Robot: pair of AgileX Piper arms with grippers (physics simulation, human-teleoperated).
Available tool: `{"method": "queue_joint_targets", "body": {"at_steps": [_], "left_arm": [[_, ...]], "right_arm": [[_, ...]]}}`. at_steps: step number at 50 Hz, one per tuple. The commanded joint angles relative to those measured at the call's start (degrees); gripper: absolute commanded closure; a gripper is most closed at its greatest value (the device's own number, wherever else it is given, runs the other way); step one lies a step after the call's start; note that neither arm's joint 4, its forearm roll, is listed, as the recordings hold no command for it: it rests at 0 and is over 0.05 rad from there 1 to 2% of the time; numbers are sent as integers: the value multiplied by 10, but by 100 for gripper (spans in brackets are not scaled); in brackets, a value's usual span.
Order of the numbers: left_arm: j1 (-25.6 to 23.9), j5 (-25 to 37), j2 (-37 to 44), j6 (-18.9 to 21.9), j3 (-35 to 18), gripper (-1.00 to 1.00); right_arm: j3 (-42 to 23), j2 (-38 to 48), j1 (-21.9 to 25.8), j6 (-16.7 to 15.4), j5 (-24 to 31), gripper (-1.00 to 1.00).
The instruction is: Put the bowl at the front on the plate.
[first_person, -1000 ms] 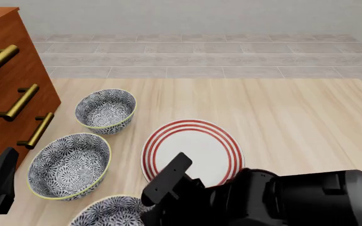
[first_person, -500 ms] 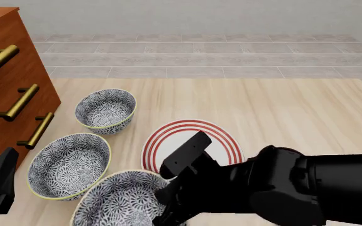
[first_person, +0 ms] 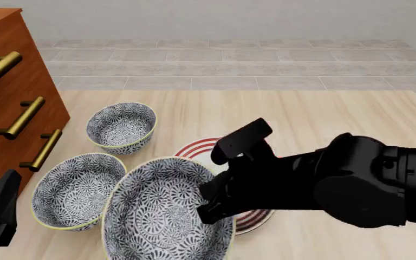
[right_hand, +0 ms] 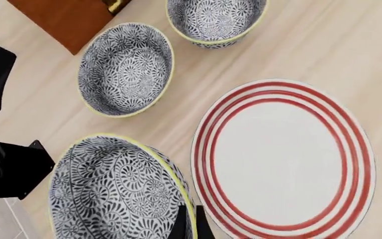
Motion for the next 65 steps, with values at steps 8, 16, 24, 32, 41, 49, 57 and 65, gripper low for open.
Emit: {"method": "queue_joint_targets", "body": {"at_steps": [8, 16, 24, 32, 41, 49, 57, 65], "left_arm": [[0, 0, 0, 0, 0, -100], [0, 0, 0, 0, 0, -100], [0, 0, 0, 0, 0, -100], [0, 0, 0, 0, 0, -100], [0, 0, 0, 0, 0, -100], [0, 0, 0, 0, 0, -100], [0, 0, 0, 0, 0, -100], [0, 0, 0, 0, 0, -100]], "right_arm": [[-53, -14, -84, -14, 41, 100], [-51, -21, -110, -4, 33, 100], [-54, -20, -143, 31, 10, 100], [-49, -22, -145, 41, 2, 100], [-49, -6, -176, 70, -34, 100], [-51, 9, -189, 91, -54, 100], [-53, 37, -206, 101, -66, 100], [-58, 69, -226, 113, -74, 100]]}}
